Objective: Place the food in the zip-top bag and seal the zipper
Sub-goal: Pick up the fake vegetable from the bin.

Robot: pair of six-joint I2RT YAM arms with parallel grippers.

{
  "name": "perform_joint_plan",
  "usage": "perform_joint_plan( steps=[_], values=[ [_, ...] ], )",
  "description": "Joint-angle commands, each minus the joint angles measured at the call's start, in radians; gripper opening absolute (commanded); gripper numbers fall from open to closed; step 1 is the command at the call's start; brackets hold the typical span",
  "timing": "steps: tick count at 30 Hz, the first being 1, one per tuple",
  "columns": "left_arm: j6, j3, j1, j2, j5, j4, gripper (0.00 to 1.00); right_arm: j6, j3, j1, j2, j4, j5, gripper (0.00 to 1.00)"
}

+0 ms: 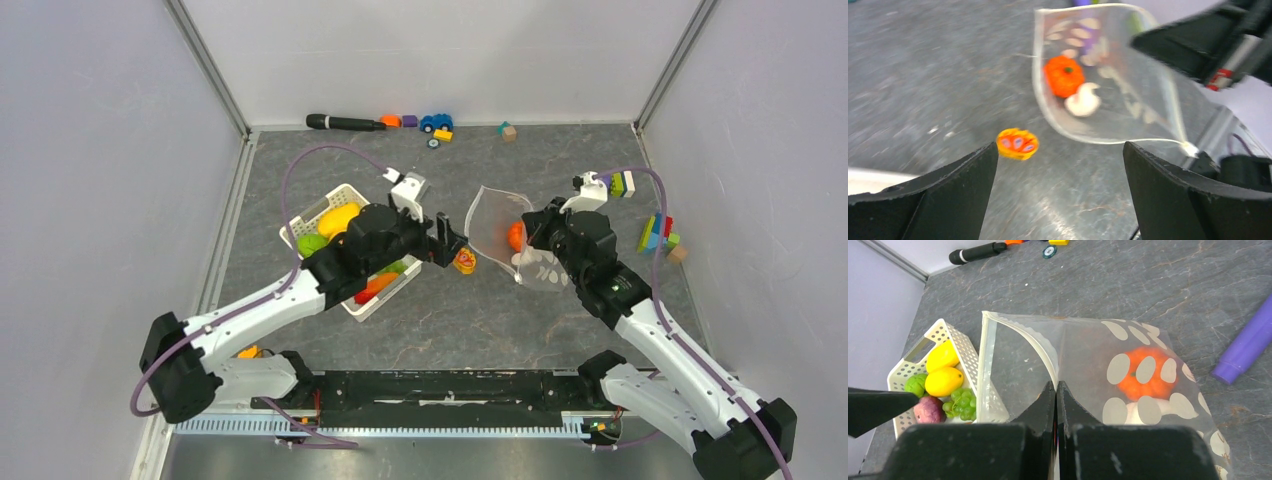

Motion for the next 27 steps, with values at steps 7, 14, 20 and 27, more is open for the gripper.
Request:
perform_joint_plan(
  steps=[7,14,20,27],
  values=[
    [-0.25,0.111,0.068,-0.011,-0.773,-0.607,1.0,-0.028,0.032,0.001,0.001,0.036,0.069,0.0],
    [-0.373,0.087,0.235,-0.004,-0.692,-0.721,1.0,-0.03,0.028,0.001,-0.003,0.036,0.094,0.0],
    [-0.359,0.064,0.342,-0.011,-0.656,-0.754,1.0,-0.028,0.028,0.002,-0.001,0.036,0.082,0.0],
    [-0.34,0.038,0.38,0.023,-0.623,-0.742,1.0,-0.025,0.031,0.002,0.022,0.04,0.061,0.0]
  ],
)
